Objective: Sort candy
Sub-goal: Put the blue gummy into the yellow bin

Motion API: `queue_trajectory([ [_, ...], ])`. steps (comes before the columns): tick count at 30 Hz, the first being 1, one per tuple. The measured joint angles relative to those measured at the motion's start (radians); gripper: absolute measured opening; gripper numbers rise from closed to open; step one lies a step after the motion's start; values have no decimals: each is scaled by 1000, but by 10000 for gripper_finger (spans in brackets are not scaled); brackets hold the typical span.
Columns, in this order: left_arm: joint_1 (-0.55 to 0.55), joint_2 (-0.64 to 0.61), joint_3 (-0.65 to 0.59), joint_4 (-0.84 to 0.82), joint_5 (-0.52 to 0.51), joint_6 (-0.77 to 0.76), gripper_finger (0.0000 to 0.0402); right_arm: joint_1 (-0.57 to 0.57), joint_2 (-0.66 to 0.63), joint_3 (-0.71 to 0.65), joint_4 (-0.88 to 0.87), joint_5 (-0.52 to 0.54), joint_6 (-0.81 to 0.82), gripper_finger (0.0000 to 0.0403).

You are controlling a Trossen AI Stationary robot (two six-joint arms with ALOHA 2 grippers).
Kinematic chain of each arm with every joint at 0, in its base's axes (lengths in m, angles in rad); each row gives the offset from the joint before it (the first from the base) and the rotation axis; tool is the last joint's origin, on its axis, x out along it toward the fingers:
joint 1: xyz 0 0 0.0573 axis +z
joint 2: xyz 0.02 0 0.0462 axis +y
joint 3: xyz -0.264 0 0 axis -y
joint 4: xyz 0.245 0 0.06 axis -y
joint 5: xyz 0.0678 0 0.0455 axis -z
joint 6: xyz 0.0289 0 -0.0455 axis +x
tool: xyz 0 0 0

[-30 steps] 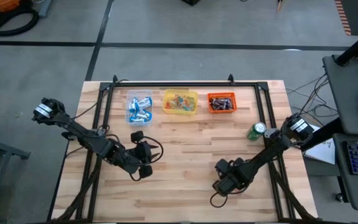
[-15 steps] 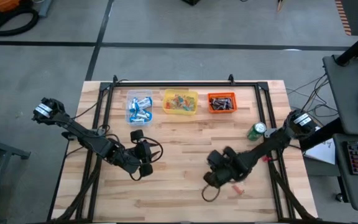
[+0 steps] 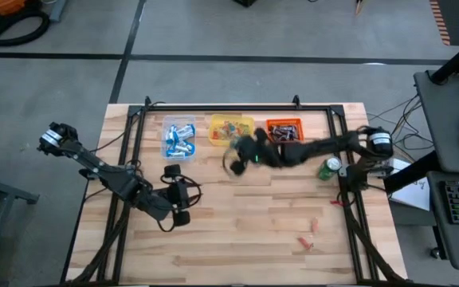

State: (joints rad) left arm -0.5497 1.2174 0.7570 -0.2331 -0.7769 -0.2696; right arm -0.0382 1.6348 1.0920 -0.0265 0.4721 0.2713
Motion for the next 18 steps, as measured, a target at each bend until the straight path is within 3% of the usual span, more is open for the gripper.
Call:
queue_trajectory([
  [4, -9, -73, -19, -8, 1, 35, 116, -161, 50, 1, 207, -110, -86, 9],
  [9, -9, -180, -95, 16, 0, 37, 115, -308, 134, 0, 300, -286, -56, 9],
  [14, -1, -287, -197, 152, 1, 91, 110, -375, 193, 0, 330, -320, -20, 15],
  [18, 12, -352, -288, 330, 1, 160, 105, -381, 213, 0, 331, -328, -3, 47],
])
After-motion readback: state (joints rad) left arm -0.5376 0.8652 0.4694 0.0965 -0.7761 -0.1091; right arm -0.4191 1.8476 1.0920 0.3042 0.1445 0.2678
